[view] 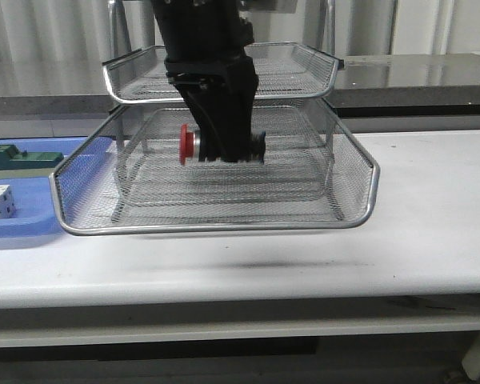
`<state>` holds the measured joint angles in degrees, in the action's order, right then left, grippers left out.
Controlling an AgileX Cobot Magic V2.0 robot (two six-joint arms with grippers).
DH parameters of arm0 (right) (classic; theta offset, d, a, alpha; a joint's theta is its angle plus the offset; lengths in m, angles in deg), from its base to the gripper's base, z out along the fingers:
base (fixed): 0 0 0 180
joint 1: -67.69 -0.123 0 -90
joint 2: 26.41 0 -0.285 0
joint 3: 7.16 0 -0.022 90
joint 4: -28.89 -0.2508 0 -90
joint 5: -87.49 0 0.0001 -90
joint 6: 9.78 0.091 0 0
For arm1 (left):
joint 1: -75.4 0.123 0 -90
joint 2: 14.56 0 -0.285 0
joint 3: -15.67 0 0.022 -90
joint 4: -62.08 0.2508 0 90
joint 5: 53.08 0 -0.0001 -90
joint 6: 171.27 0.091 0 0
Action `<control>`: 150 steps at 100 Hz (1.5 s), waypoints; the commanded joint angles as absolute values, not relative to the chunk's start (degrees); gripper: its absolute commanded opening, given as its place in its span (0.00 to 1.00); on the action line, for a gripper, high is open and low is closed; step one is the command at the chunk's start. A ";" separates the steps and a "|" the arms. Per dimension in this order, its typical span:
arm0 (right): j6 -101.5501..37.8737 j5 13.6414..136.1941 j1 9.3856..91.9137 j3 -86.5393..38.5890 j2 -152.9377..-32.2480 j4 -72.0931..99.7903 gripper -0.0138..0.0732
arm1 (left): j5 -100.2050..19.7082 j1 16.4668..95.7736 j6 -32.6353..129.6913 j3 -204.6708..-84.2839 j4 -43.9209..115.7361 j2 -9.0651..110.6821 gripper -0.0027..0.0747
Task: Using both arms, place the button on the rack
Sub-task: 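Lower the button onto the pulled-out tier and open the left gripper, then withdraw the left gripper upward away from the rack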
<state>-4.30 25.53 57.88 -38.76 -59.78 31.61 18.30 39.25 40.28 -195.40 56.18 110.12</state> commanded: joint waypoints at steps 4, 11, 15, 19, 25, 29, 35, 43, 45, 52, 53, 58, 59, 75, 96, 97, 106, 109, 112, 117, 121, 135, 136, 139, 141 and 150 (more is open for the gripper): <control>-4.66 28.84 57.98 -37.09 -60.10 32.31 0.08 | 19.69 38.91 39.72 -196.77 55.18 107.05 0.59; -4.66 28.84 57.98 -37.09 -60.10 32.31 0.08 | 19.69 38.91 39.72 -196.77 55.18 107.05 0.59; -4.66 28.84 57.98 -37.09 -60.10 32.31 0.08 | 19.69 38.91 39.72 -196.77 55.18 107.05 0.59; -4.66 28.84 57.98 -37.09 -60.10 32.31 0.08 | 19.69 38.91 39.72 -196.77 55.18 107.05 0.59; -4.66 28.84 57.98 -37.09 -60.10 32.31 0.08 | 19.69 38.91 39.72 -196.77 55.18 107.05 0.59; -4.66 28.84 57.98 -37.09 -60.10 32.31 0.08 | 19.69 38.91 39.72 -196.77 55.18 107.05 0.59; -4.66 28.84 57.98 -37.09 -60.10 32.31 0.08 | 19.69 38.91 39.50 -196.77 55.18 106.94 0.59; -4.66 28.84 57.98 -37.09 -60.10 32.31 0.08 | 19.69 38.91 39.50 -196.77 55.18 106.07 0.59; -4.66 28.84 57.98 -37.09 -60.10 32.31 0.08 | 19.69 38.91 39.50 -196.77 55.18 105.86 0.59; -4.66 28.84 57.98 -37.09 -60.10 32.31 0.08 | 19.69 38.91 39.50 -196.77 55.18 104.43 0.59; -4.66 28.84 57.98 -37.09 -60.10 32.31 0.08 | 19.69 38.91 39.36 -196.77 55.18 104.01 0.59; -4.66 28.84 57.98 -37.09 -60.10 32.31 0.08 | 19.69 38.91 38.81 -196.77 55.18 102.73 0.59; -4.66 28.84 57.98 -37.09 -60.10 32.31 0.08 | 19.69 39.07 38.81 -196.77 55.18 102.55 0.59; -4.66 28.84 57.98 -37.09 -60.10 32.31 0.08 | 19.69 41.45 36.09 -196.77 55.18 97.77 0.59; -4.66 28.84 57.98 -37.09 -60.10 32.31 0.08 | 19.69 48.17 30.74 -196.19 55.18 92.17 0.58; -4.66 28.84 57.98 -37.09 -60.10 32.31 0.08 | 19.69 48.44 30.73 -196.08 55.18 91.83 0.58; -4.66 28.84 57.98 -37.09 -60.10 32.31 0.08 | 19.69 52.05 29.17 -195.04 55.18 89.71 0.56; -4.66 28.84 57.98 -37.09 -60.10 32.31 0.08 | 19.69 53.26 28.93 -194.38 55.18 88.74 0.55; -4.66 28.84 57.98 -37.09 -60.10 32.31 0.08 | 19.69 54.75 28.48 -193.68 55.18 87.92 0.53; -4.66 28.84 57.98 -37.09 -60.10 32.31 0.08 | 19.69 56.81 27.95 -192.18 55.18 86.39 0.51; -4.66 28.84 57.98 -37.09 -60.10 32.31 0.08 | 19.57 58.51 27.85 -190.65 55.18 84.98 0.50; -4.66 28.84 57.98 -37.09 -60.10 32.31 0.08 | 16.83 63.25 27.59 -183.90 55.18 79.21 0.49; -4.66 28.84 57.98 -37.09 -60.10 32.31 0.08 | 16.38 63.45 27.59 -183.50 55.18 78.88 0.49; -4.66 28.84 57.98 -37.09 -60.10 32.31 0.08 | 15.39 64.23 27.59 -181.51 55.18 77.20 0.49; -4.66 28.84 57.98 -37.09 -60.10 32.31 0.08 | 14.67 64.80 27.59 -180.69 55.18 76.50 0.49; -4.66 28.84 57.98 -37.09 -60.10 32.31 0.08 | 10.53 66.95 27.56 -175.22 55.18 71.68 0.49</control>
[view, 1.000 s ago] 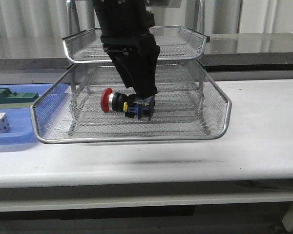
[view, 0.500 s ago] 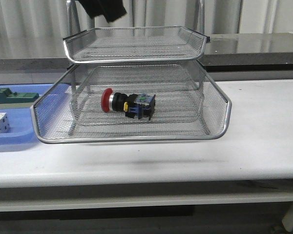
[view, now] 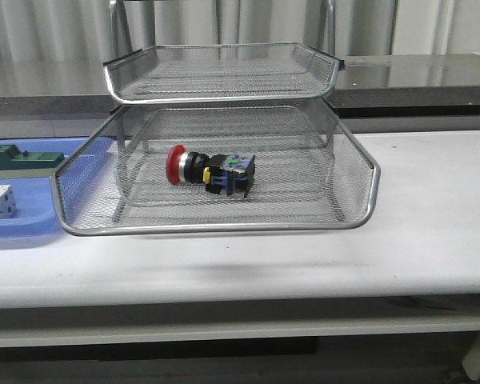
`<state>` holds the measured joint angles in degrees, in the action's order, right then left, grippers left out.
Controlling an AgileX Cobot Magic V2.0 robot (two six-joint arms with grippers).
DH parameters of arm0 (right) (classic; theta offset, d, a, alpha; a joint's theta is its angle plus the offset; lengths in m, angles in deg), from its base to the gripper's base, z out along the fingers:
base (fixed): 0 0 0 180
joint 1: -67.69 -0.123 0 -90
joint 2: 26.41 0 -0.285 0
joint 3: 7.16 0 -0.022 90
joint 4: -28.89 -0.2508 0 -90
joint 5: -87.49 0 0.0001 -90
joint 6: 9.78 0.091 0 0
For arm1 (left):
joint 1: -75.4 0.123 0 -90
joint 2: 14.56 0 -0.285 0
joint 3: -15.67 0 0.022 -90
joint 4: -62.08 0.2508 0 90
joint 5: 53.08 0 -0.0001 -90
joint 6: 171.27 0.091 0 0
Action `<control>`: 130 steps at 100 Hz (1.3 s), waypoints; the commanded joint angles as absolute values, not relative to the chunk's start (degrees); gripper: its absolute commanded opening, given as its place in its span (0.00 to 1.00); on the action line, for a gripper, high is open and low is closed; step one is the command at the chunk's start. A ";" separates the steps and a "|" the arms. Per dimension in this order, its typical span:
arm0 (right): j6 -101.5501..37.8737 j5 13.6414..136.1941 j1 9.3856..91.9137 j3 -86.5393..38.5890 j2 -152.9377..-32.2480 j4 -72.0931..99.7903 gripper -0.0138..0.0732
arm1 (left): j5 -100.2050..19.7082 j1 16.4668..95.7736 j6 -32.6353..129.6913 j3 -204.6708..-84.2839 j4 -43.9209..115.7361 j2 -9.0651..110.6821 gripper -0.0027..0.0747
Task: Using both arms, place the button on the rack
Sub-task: 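Withdraw the left gripper upward away from the rack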
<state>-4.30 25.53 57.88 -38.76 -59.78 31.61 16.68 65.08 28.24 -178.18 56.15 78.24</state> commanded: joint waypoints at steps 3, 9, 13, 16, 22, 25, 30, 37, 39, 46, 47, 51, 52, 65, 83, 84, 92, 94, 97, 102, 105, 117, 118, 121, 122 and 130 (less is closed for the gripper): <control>-4.66 28.84 57.98 -37.09 -60.10 32.31 0.08 | 8.97 67.52 27.56 -172.99 55.18 69.68 0.49; -4.66 28.84 57.98 -37.09 -60.10 32.31 0.08 | 5.71 68.50 27.46 -169.29 55.09 66.37 0.49; -4.66 28.84 57.98 -37.09 -60.10 32.31 0.08 | 3.06 68.95 27.46 -166.34 55.09 63.77 0.49; -4.66 28.84 57.98 -37.09 -60.10 32.31 0.08 | 1.17 69.06 27.20 -164.32 54.97 62.02 0.49; -4.66 28.84 57.98 -37.09 -60.10 32.31 0.08 | -3.04 69.16 26.71 -159.68 54.97 57.96 0.49; -4.66 28.84 57.98 -37.09 -60.10 32.31 0.08 | -4.98 69.16 26.43 -157.60 54.97 56.12 0.49; -4.66 28.84 57.98 -37.09 -60.10 32.31 0.08 | -8.33 69.16 26.45 -153.91 54.87 52.95 0.48; -4.66 28.84 57.98 -37.09 -60.10 32.31 0.08 | -13.34 69.16 25.93 -148.66 54.78 48.38 0.48; -4.66 28.84 57.98 -37.09 -60.10 32.31 0.08 | -14.89 69.16 25.80 -147.08 54.78 47.06 0.48; -4.66 28.84 57.98 -37.09 -60.10 32.31 0.08 | -20.02 69.16 24.61 -141.79 54.75 42.57 0.48; -4.66 28.84 57.98 -37.09 -60.10 32.31 0.08 | -21.02 69.16 24.60 -141.26 54.75 42.16 0.48; -4.66 28.84 57.98 -37.09 -60.10 32.31 0.08 | -23.19 69.16 24.60 -138.19 54.75 39.46 0.48; -4.66 28.84 57.98 -37.09 -60.10 32.31 0.08 | -24.05 69.16 24.52 -137.17 54.75 38.55 0.48; -4.66 28.84 57.98 -37.09 -60.10 32.31 0.08 | -30.71 69.16 24.38 -128.60 54.75 30.67 0.48; -4.66 28.84 57.98 -37.09 -60.10 32.31 0.08 | -35.84 69.16 23.45 -119.60 54.75 21.61 0.48; -4.66 28.84 57.98 -37.09 -60.10 32.31 0.08 | -36.11 69.16 23.45 -119.33 54.65 21.31 0.48; -4.66 28.84 57.98 -37.09 -60.10 32.31 0.08 | -37.76 69.16 23.18 -116.24 54.53 17.98 0.48; -4.66 28.84 57.98 -37.09 -60.10 32.31 0.08 | -38.26 69.16 23.18 -115.52 54.30 17.17 0.48; -4.66 28.84 57.98 -37.09 -60.10 32.31 0.08 | -38.97 69.16 23.18 -114.58 54.17 16.08 0.48; -4.66 28.84 57.98 -37.09 -60.10 32.31 0.08 | -40.24 69.16 23.18 -112.93 54.04 14.18 0.48; -4.66 28.84 57.98 -37.09 -60.10 32.31 0.08 | -41.26 69.16 23.18 -112.00 54.05 13.09 0.48; -4.66 28.84 57.98 -37.09 -60.10 32.31 0.08 | -43.79 69.16 23.18 -108.65 53.19 8.90 0.48; -4.66 28.84 57.98 -37.09 -60.10 32.31 0.08 | -43.88 69.16 23.18 -108.33 53.18 8.47 0.48; -4.66 28.84 57.98 -37.09 -60.10 32.31 0.08 | -44.14 69.16 23.18 -107.72 53.09 7.63 0.48; -4.66 28.84 57.98 -37.09 -60.10 32.31 0.08 | -44.14 69.16 23.18 -107.44 53.09 7.43 0.48; -4.66 28.84 57.98 -37.09 -60.10 32.31 0.08 | -44.26 69.16 23.18 -106.34 52.86 5.53 0.48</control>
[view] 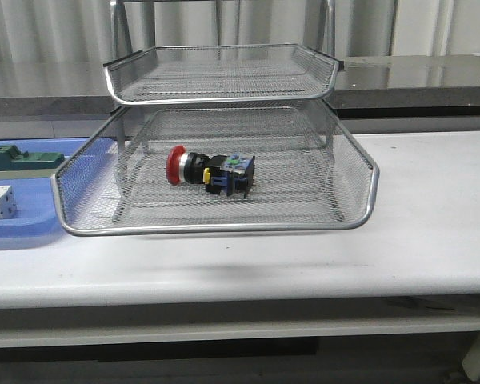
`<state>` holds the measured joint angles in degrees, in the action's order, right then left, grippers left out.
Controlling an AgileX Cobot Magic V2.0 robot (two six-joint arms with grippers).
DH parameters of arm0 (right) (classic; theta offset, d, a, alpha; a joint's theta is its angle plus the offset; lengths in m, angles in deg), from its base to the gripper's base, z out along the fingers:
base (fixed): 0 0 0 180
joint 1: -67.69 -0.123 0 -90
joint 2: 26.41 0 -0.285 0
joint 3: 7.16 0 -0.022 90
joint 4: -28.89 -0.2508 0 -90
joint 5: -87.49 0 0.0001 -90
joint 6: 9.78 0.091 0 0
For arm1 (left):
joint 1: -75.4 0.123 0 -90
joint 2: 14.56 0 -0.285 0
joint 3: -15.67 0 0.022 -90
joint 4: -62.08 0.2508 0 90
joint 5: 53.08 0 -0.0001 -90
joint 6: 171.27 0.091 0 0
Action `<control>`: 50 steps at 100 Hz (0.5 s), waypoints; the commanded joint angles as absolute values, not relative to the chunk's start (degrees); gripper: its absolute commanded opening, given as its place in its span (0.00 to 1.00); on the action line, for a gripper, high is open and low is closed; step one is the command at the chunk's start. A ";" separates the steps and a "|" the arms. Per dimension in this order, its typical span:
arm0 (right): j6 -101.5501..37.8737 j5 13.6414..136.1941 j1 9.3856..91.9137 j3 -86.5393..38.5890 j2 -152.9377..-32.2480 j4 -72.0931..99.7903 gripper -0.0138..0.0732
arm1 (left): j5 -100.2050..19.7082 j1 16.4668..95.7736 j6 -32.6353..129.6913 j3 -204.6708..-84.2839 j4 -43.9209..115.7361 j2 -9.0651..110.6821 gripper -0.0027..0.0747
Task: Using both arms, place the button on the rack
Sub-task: 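Withdraw the left gripper upward away from the rack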
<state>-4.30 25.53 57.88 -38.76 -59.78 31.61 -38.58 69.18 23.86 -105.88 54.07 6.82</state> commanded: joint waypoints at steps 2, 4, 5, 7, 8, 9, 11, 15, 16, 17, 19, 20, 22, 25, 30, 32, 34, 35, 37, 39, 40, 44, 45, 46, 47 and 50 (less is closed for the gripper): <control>-4.66 28.84 57.98 -37.09 -60.10 32.31 0.08 | -44.26 69.16 23.18 -106.01 52.73 5.32 0.48; -4.66 28.84 57.98 -37.09 -60.10 32.31 0.08 | -44.26 69.16 23.18 -105.90 52.75 5.03 0.48; -4.66 28.84 57.98 -37.09 -60.10 32.31 0.08 | -44.26 69.16 23.18 -105.90 52.75 5.03 0.48; -4.66 28.84 57.98 -37.09 -60.10 32.31 0.08 | -44.14 69.16 23.18 -105.90 52.75 4.92 0.48; -4.66 28.84 57.98 -37.09 -60.10 32.31 0.08 | -44.00 69.16 23.18 -105.90 52.75 4.93 0.48; -4.66 28.84 57.98 -37.09 -60.10 32.31 0.08 | -44.03 69.16 23.18 -105.90 52.75 4.93 0.48; -4.66 28.84 57.98 -37.09 -60.10 32.31 0.08 | -44.03 69.16 23.18 -105.90 52.72 4.93 0.48; -4.66 28.84 57.98 -37.09 -60.10 32.31 0.08 | -44.03 69.16 23.18 -105.90 52.49 4.93 0.48; -4.66 28.84 57.98 -37.09 -60.10 32.31 0.08 | -44.03 69.16 23.18 -105.90 52.49 4.93 0.48; -4.66 28.84 57.98 -37.09 -60.10 32.31 0.08 | -44.03 69.16 23.18 -105.90 52.49 4.93 0.48; -4.66 28.84 57.98 -37.09 -60.10 32.31 0.08 | -44.03 69.16 23.18 -105.90 52.36 4.93 0.47; -4.66 28.84 57.98 -37.09 -60.10 32.31 0.08 | -44.03 69.16 23.18 -105.90 52.36 4.93 0.46; -4.66 28.84 57.98 -37.09 -60.10 32.31 0.08 | -44.03 69.16 23.18 -105.90 52.36 4.93 0.45; -4.66 28.84 57.98 -37.09 -60.10 32.31 0.08 | -44.03 69.16 23.18 -105.90 52.36 4.93 0.42; -4.66 28.84 57.98 -37.09 -60.10 32.31 0.08 | -44.03 69.16 23.18 -105.90 52.36 4.93 0.37; -4.66 28.84 57.98 -37.09 -60.10 32.31 0.08 | -44.03 69.16 23.18 -105.90 52.36 4.93 0.34; -4.66 28.84 57.98 -37.09 -60.10 32.31 0.08 | -44.03 69.16 23.18 -105.90 52.36 4.93 0.31; -4.66 28.84 57.98 -37.09 -60.10 32.31 0.08 | -44.03 69.16 23.18 -105.90 52.36 4.93 0.30; -4.66 28.84 57.98 -37.09 -60.10 32.31 0.08 | -44.03 69.16 23.18 -105.90 52.36 4.93 0.27; -4.66 28.84 57.98 -37.09 -60.10 32.31 0.08 | -44.03 69.16 23.18 -105.90 52.36 4.93 0.23; -4.66 28.84 57.98 -37.09 -60.10 32.31 0.08 | -44.03 69.16 23.18 -105.90 52.36 4.93 0.22; -4.66 28.84 57.98 -37.09 -60.10 32.31 0.08 | -44.03 69.16 23.18 -105.90 52.36 4.93 0.15; -4.66 28.84 57.98 -37.09 -60.10 32.31 0.08 | -44.03 69.16 23.18 -105.90 52.36 4.93 0.13; -4.66 28.84 57.98 -37.09 -60.10 32.31 0.08 | -44.03 69.16 23.18 -105.90 52.36 4.93 0.11; -4.66 28.84 57.98 -37.09 -60.10 32.31 0.08 | -44.03 69.16 23.18 -105.90 52.36 4.93 0.10; -4.66 28.84 57.98 -37.09 -60.10 32.31 0.08 | -44.03 69.16 23.18 -105.90 52.36 4.93 0.05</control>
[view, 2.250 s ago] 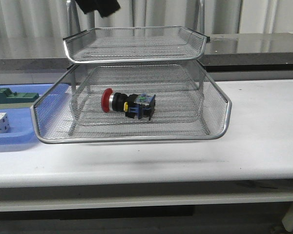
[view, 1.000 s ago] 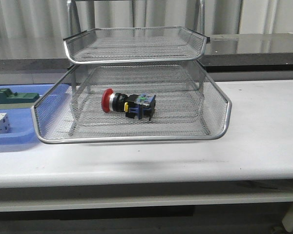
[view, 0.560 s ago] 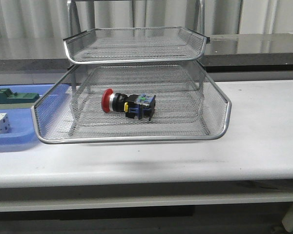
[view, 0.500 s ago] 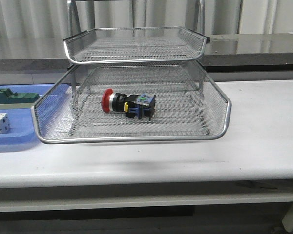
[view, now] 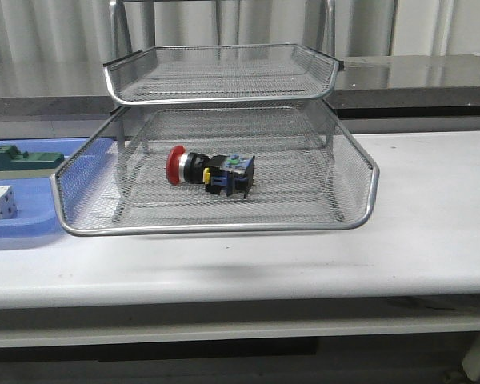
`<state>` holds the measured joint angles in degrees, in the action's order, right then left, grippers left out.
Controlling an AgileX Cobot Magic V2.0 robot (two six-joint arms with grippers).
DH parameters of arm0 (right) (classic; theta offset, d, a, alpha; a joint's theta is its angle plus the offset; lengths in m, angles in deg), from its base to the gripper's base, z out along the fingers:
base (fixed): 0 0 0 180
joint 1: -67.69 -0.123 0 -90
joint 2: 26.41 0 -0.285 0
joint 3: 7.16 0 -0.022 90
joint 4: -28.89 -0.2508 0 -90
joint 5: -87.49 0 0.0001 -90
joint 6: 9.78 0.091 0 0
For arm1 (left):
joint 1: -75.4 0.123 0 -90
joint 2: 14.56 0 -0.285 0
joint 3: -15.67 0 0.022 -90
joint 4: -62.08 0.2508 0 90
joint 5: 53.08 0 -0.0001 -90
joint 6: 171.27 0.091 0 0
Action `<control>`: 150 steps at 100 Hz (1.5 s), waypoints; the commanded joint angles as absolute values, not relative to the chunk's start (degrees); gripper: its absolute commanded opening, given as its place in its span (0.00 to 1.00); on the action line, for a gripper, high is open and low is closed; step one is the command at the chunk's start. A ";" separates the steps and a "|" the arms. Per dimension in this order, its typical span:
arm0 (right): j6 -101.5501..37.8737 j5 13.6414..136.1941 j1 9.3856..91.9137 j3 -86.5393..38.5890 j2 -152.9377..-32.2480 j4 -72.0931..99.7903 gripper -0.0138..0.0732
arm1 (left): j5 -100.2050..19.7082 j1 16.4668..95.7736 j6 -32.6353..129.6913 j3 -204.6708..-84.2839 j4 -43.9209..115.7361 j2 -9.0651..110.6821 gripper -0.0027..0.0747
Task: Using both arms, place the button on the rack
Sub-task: 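Withdraw the left gripper upward away from the rack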
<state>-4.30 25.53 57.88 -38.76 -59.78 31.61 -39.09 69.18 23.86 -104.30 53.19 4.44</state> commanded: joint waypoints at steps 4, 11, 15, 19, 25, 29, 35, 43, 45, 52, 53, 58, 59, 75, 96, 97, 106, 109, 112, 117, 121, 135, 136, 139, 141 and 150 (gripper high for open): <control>-4.66 28.84 57.98 -37.09 -60.10 32.31 0.08 | -44.03 69.16 23.18 -105.90 52.36 4.93 0.01; -4.66 28.84 57.98 -37.09 -60.10 32.31 0.08 | -44.03 69.16 23.18 -105.90 52.36 4.93 0.01; -4.66 28.84 57.98 -37.09 -60.10 32.31 0.08 | -44.03 69.16 23.18 -105.90 52.36 4.93 0.01; -4.66 28.84 57.98 -37.09 -60.10 32.31 0.08 | -44.03 69.16 23.18 -105.90 52.36 4.93 0.01; -4.66 28.84 57.98 -37.09 -60.10 32.31 0.08 | -44.03 69.16 23.18 -105.90 52.36 4.93 0.01; -4.66 28.84 57.98 -37.09 -60.10 32.31 0.08 | -44.03 69.16 23.18 -105.90 52.36 4.93 0.01; -4.66 28.84 57.98 -37.09 -60.10 32.31 0.08 | -44.03 69.16 23.18 -105.90 52.36 4.93 0.01; -4.66 28.84 57.98 -37.09 -60.10 32.31 0.08 | -44.03 69.16 23.18 -105.90 52.36 4.93 0.01; -4.66 28.84 57.98 -37.09 -60.10 32.31 0.08 | -44.03 69.16 23.18 -105.90 52.36 4.93 0.01; -4.66 28.84 57.98 -37.09 -60.10 32.31 0.08 | -44.03 69.16 23.18 -105.90 52.36 4.93 0.01; -4.66 28.90 57.98 -37.09 -60.10 32.31 0.08 | -44.03 69.16 23.18 -105.90 52.36 4.93 0.01; -4.66 28.90 57.98 -37.09 -60.10 32.31 0.08 | -44.03 69.16 23.18 -105.90 52.36 4.93 0.01; -4.66 28.90 57.98 -37.09 -60.10 32.31 0.08 | -44.03 69.16 23.18 -105.90 52.36 4.93 0.01; -4.66 29.78 57.98 -37.09 -60.10 31.99 0.08 | -44.03 69.16 23.18 -105.90 52.36 4.93 0.01; -4.66 37.97 57.98 -37.09 -63.41 26.32 0.08 | -44.03 69.16 23.18 -105.90 52.36 4.93 0.01; -4.66 38.14 57.98 -37.09 -63.71 26.05 0.08 | -44.03 69.16 23.18 -105.90 52.36 4.93 0.01; -4.66 39.99 57.98 -37.09 -68.51 21.93 0.08 | -44.03 69.16 23.18 -105.90 52.36 4.93 0.01; -4.66 40.45 57.98 -37.09 -70.79 20.11 0.08 | -44.03 69.16 23.18 -105.90 52.36 4.93 0.01; -4.66 40.90 57.98 -37.09 -72.18 18.61 0.08 | -44.03 69.16 23.18 -105.90 52.36 4.93 0.01; -4.82 41.87 57.98 -37.09 -76.03 15.57 0.08 | -44.03 69.16 23.18 -105.90 52.36 4.93 0.01; -5.19 42.47 57.98 -37.09 -78.86 13.78 0.08 | -44.03 69.16 23.18 -105.90 52.36 4.93 0.01; -10.41 45.20 57.07 -37.03 -87.37 6.34 0.08 | -44.03 69.16 23.18 -105.90 52.36 4.93 0.01; -10.65 45.48 56.86 -37.03 -87.76 5.57 0.08 | -44.03 69.16 23.18 -105.90 52.36 4.93 0.01; -11.55 45.99 56.35 -37.03 -89.31 4.24 0.08 | -44.03 69.16 23.18 -105.90 52.36 4.93 0.01; -12.13 46.33 55.93 -37.03 -90.43 3.36 0.08 | -44.03 69.16 23.18 -105.90 52.36 4.93 0.01; -12.82 47.46 53.44 -37.03 -94.84 1.16 0.08 | -44.03 69.16 23.18 -105.90 52.36 4.93 0.01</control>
<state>-10.72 43.32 55.39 -38.76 -91.79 5.41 -39.21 69.18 23.77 -104.30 53.11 4.44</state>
